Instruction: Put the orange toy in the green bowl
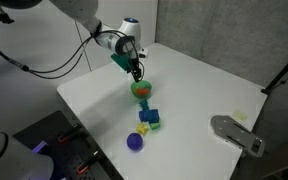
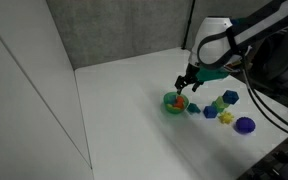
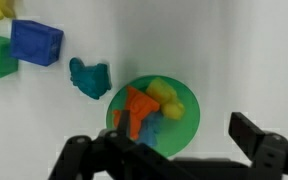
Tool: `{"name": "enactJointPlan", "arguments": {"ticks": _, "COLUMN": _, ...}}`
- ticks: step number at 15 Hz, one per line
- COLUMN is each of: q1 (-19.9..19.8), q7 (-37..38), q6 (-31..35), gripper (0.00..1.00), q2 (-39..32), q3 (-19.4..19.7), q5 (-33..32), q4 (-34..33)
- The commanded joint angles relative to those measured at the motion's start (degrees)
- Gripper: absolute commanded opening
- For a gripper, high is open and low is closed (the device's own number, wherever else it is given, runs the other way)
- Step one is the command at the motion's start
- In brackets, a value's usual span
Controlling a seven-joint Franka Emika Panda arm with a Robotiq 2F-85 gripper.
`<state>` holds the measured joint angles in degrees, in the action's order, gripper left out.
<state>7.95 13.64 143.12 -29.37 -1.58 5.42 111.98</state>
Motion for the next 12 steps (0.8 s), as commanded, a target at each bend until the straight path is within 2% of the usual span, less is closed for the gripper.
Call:
{"name": "enactJointPlan", "arguments": {"ticks": 1, "q1": -2.6, "q7": -2.5, "q6": -9.0, "gripper": 1.0, "q2": 6.8, "q3": -1.6, "q5": 2.3, "q4": 1.7}}
{"name": "enactJointPlan", "arguments": {"ticks": 5, "q1": -3.6, "q7": -1.9, "q6": -18.3, "gripper": 1.0, "q2": 14.7, "q3": -0.4, "q5": 1.6, "q4": 4.3}}
{"name": "enactJointPlan", "arguments": {"ticks": 12, "q1": -6.0, "q7": -6.2, "q6": -25.4, "gripper": 1.0, "q2": 33.2, "q3": 0.9, "q5": 0.1, "q4": 16.2}}
